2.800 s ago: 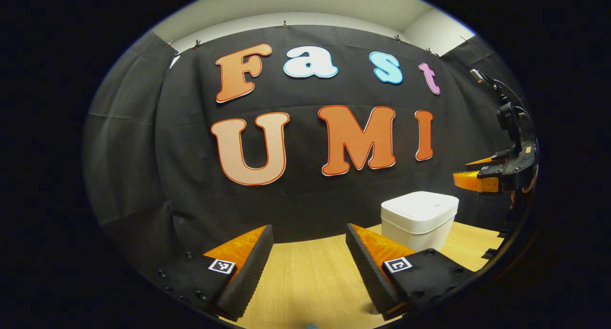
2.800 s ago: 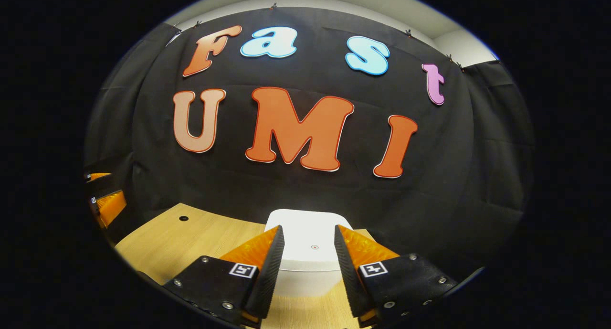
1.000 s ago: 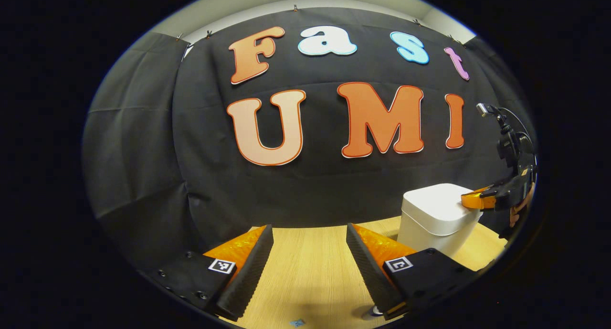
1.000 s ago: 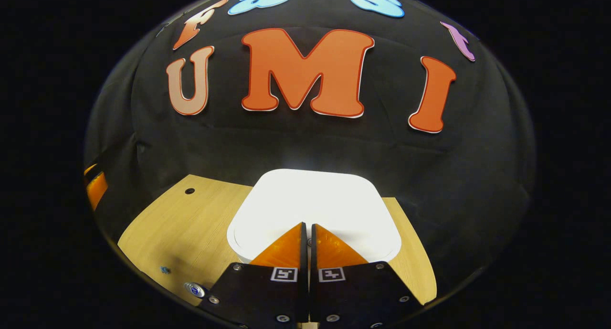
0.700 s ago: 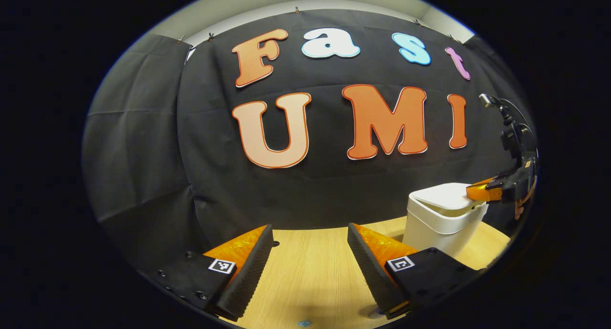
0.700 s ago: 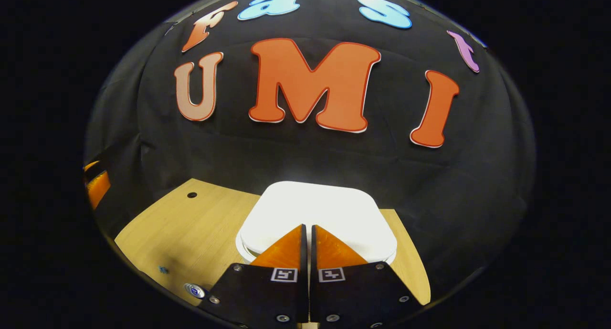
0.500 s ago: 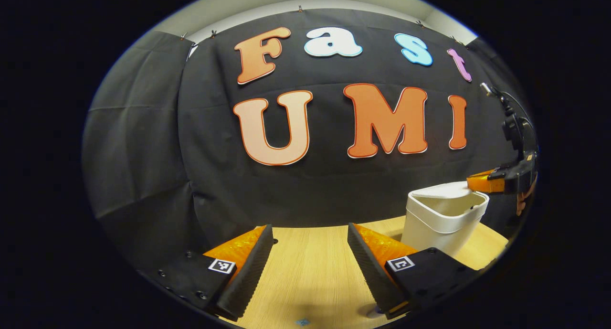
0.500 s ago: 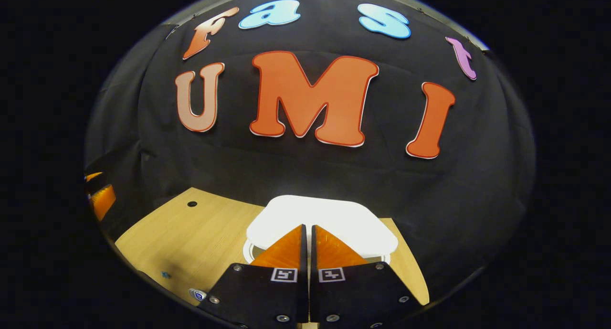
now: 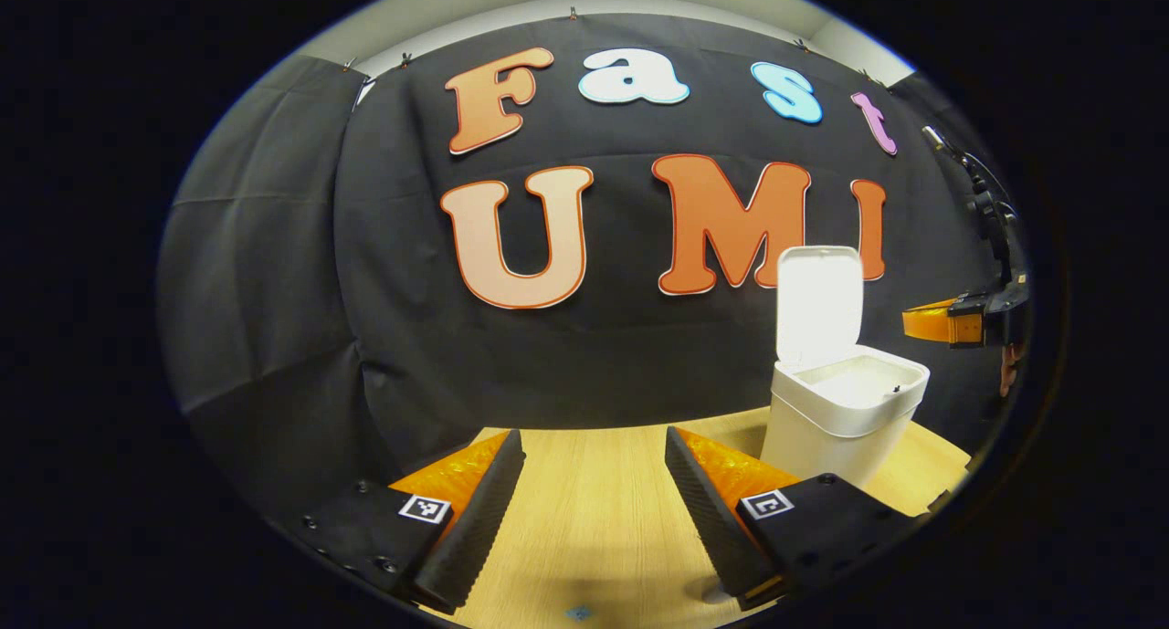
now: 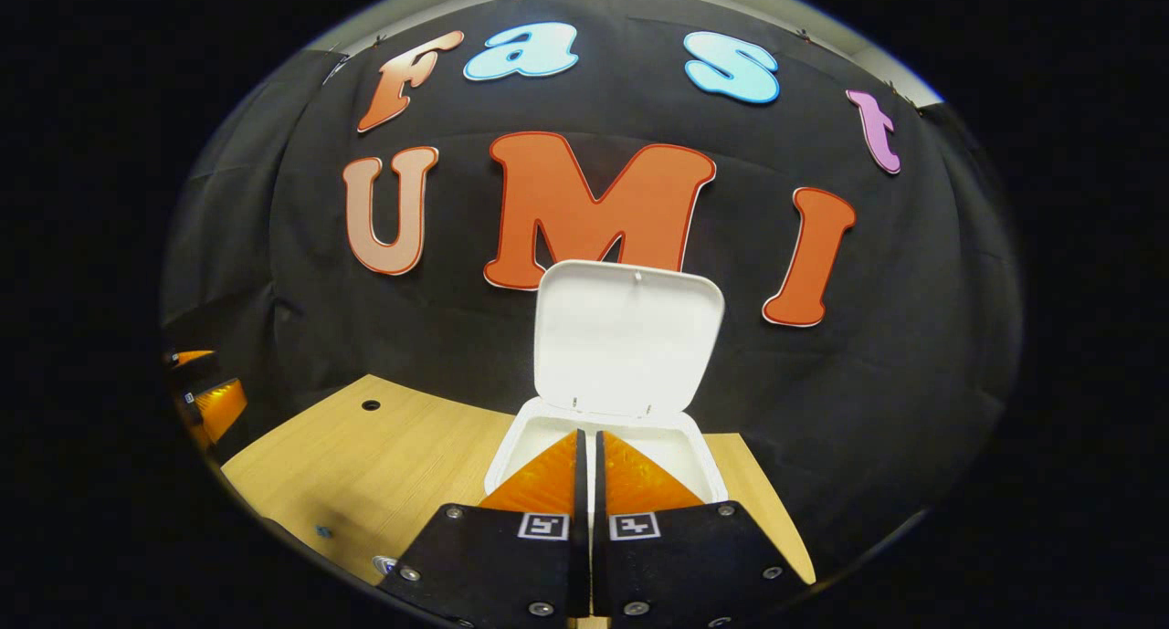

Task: Press the lid of the desktop garbage bin to open it, pick up the crumpled paper on the desktop and throw it into the bin, then pick up the pop can on the desktop and drop it into the bin, and finally close the garbage bin lid.

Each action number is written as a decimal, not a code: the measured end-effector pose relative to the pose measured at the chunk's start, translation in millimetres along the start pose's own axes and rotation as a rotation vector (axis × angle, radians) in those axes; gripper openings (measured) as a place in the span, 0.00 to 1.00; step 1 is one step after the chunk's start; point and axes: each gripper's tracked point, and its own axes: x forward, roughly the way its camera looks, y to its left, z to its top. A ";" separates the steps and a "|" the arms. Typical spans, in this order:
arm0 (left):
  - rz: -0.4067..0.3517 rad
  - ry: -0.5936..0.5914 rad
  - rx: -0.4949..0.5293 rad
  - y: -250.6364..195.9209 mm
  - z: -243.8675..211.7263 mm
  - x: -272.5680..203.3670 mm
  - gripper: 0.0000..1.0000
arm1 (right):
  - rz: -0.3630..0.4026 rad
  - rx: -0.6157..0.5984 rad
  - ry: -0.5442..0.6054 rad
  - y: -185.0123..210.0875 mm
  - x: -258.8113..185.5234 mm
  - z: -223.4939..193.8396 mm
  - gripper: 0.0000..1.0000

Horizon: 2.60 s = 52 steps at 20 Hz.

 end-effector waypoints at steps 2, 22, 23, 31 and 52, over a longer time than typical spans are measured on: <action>-0.017 0.035 -0.013 -2.2 -11.5 2.7 0.99 | -0.013 -0.008 0.001 -0.2 -4.4 -7.0 0.02; -0.120 0.471 0.005 -15.9 -175.4 -20.4 1.00 | 0.303 -0.094 0.145 113.0 -49.1 -101.6 0.93; -0.123 0.504 -0.010 -16.5 -185.1 -24.0 1.00 | 0.315 -0.105 0.155 115.9 -49.3 -108.7 0.94; -0.111 0.738 -0.101 -20.2 -258.3 -45.0 1.00 | 0.384 -0.105 0.247 132.3 -47.7 -153.3 0.97; 0.105 1.042 -0.166 26.2 -264.5 36.9 0.65 | 0.430 -0.040 0.411 141.4 -53.8 -208.8 0.97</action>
